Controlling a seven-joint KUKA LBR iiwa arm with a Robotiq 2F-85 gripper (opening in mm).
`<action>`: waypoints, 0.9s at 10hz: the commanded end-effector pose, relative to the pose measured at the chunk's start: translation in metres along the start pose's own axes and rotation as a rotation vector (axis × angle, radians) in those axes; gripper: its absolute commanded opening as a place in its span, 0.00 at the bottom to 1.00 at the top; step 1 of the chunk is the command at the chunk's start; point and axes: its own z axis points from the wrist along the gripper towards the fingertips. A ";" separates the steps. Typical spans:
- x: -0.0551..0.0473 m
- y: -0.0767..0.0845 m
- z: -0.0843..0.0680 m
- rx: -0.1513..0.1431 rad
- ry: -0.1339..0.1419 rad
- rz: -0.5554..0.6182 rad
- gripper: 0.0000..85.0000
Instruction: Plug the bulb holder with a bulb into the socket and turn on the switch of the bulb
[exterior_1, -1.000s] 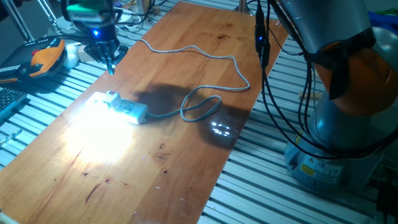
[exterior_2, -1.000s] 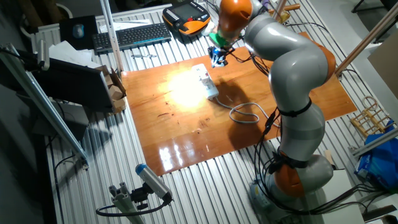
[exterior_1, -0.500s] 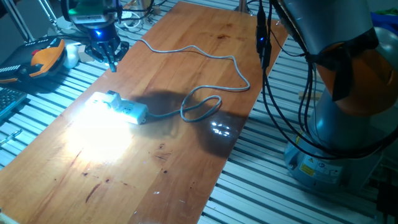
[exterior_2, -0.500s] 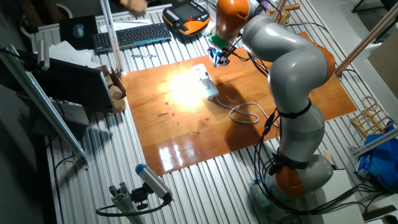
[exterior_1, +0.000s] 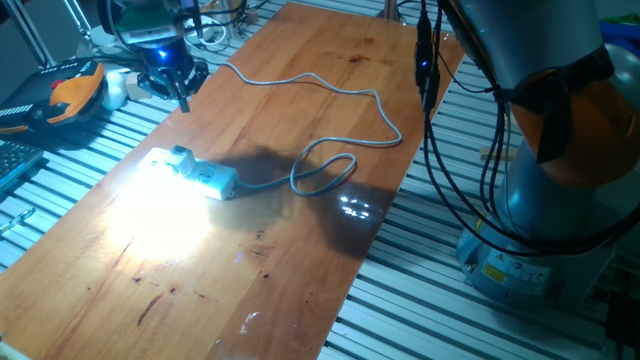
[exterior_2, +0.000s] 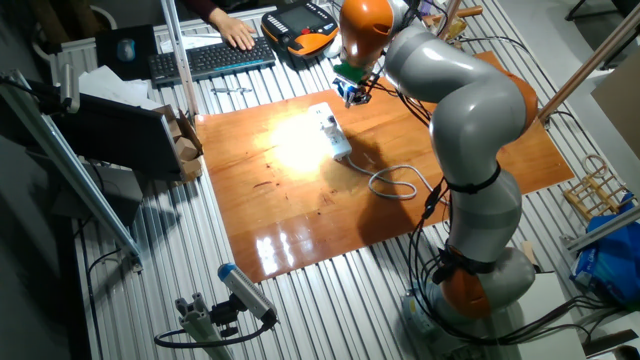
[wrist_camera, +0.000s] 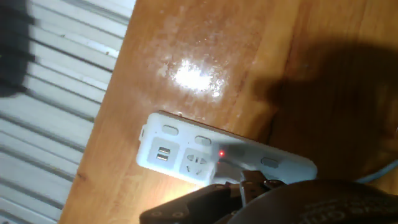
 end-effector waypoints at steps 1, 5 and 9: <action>-0.001 -0.002 -0.001 -0.061 0.020 -0.699 0.00; 0.001 0.000 0.000 -0.063 0.012 -0.708 0.00; 0.001 0.001 0.001 -0.057 0.009 -0.737 0.00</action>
